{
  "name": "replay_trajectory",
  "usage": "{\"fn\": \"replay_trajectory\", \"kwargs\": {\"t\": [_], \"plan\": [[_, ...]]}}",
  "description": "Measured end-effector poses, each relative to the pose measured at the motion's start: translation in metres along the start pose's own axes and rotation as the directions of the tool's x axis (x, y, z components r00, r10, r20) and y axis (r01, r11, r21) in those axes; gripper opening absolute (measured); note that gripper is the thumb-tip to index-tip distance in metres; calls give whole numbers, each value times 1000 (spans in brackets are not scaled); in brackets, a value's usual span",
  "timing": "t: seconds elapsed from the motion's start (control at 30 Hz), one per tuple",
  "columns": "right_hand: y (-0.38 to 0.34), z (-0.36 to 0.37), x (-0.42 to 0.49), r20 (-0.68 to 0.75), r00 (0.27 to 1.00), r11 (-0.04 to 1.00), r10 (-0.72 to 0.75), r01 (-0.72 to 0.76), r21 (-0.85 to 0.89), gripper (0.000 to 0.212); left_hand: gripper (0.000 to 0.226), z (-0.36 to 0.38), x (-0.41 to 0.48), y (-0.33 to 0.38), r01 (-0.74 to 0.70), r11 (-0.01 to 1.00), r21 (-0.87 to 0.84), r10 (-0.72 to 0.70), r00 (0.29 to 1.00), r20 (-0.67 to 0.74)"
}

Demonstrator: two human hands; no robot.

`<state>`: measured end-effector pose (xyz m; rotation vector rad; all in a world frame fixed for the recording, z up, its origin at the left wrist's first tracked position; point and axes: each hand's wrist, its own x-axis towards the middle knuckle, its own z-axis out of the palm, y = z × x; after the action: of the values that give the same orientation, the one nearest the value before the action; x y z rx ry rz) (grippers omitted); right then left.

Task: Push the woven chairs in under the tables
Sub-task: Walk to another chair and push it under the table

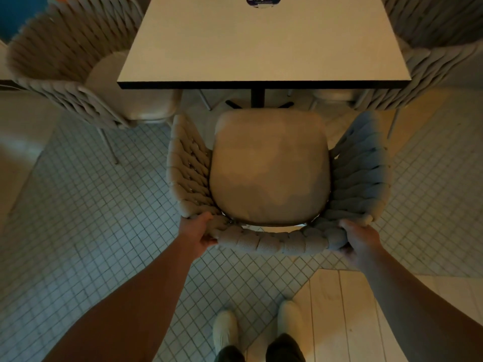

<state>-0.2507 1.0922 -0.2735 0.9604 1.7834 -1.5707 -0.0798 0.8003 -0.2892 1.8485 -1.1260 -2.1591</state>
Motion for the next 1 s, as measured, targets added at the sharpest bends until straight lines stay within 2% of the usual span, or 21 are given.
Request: {"fn": "replay_trajectory", "kwargs": {"t": [0.33, 0.47, 0.63, 0.77, 1.0], "plan": [[-12, -3, 10, 36, 999, 1000, 0, -1, 3, 47, 46, 15, 2, 5, -11, 1000, -11, 11, 1000, 7], [-7, 1, -1, 24, 1000, 999, -4, 3, 38, 52, 57, 10, -3, 0, -33, 997, -72, 34, 999, 15], [-2, 5, -8, 9, 999, 996, -35, 34, 78, 63, 58, 14, -13, -3, -66, 998, -2, 66, 998, -7], [1, 5, -6, 4, 999, 996, -51, 50, 68, 60, 53, 14, -9, -2, -49, 999, 9, 49, 999, -15], [5, 7, -10, -9, 998, 996, -69, 69, 53, 53, 57, 18, -9, -9, -50, 998, 25, 53, 993, -104]]}}
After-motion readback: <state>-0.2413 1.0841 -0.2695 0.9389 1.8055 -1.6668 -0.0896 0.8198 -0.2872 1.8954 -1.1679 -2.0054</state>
